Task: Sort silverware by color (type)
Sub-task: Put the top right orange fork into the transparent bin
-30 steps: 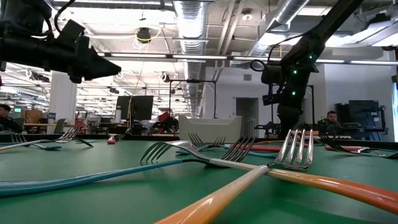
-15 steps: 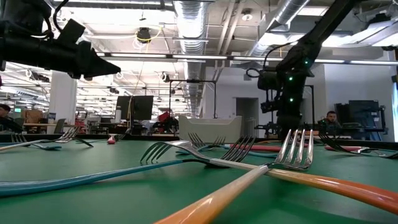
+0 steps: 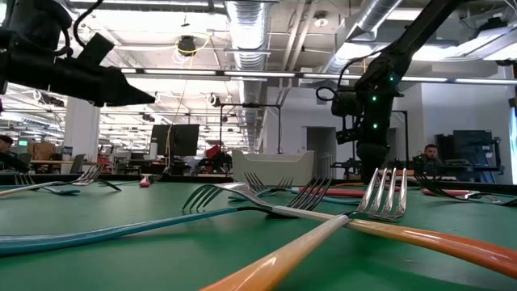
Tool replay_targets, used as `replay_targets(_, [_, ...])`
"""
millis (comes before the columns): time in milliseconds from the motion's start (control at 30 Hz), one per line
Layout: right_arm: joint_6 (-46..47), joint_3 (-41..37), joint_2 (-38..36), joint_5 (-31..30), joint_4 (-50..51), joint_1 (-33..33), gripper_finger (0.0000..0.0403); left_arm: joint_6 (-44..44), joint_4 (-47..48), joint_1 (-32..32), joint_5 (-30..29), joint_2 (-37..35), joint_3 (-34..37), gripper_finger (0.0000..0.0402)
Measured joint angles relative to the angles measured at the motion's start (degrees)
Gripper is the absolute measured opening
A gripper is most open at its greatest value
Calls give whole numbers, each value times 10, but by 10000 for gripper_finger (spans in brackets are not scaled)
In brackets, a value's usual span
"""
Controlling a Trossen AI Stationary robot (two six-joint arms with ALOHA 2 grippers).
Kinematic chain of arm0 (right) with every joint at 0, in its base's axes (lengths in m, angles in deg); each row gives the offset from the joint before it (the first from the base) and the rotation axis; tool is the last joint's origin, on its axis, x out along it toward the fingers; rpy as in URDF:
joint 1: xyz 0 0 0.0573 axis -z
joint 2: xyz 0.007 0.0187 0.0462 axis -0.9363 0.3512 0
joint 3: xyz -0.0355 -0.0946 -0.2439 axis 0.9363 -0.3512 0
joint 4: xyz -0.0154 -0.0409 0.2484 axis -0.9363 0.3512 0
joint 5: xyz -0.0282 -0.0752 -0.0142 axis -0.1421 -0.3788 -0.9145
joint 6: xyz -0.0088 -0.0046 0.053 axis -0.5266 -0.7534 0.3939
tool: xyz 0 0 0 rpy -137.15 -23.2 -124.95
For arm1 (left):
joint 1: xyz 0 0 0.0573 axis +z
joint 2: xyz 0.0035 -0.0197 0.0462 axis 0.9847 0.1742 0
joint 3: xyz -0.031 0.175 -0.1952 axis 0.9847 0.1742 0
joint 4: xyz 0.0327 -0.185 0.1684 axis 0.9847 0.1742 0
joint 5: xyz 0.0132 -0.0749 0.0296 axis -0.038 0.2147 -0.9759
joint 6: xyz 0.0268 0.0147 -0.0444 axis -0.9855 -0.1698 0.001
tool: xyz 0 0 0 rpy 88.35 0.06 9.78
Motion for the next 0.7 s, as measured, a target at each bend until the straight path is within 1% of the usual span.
replay_targets(100, [-1,1,-1,-6,-6,0,26,2,2,0,0,0,0,130])
replay_targets(167, [10,1,-1,-4,-8,-2,35,2,2,0,0,0,0,130])
replay_targets(233, [21,1,-1,-4,-9,-1,57,3,2,0,0,0,0,130])
replay_targets(467, [45,0,1,-1,-10,4,155,5,1,0,1,0,0,130])
replay_targets(533, [46,0,1,-1,-11,4,170,7,1,0,1,0,0,130])
replay_targets(600, [47,0,1,-2,-10,5,169,11,1,0,1,0,0,130])
replay_targets(700, [47,0,1,-1,-10,4,145,16,1,0,2,0,0,130])
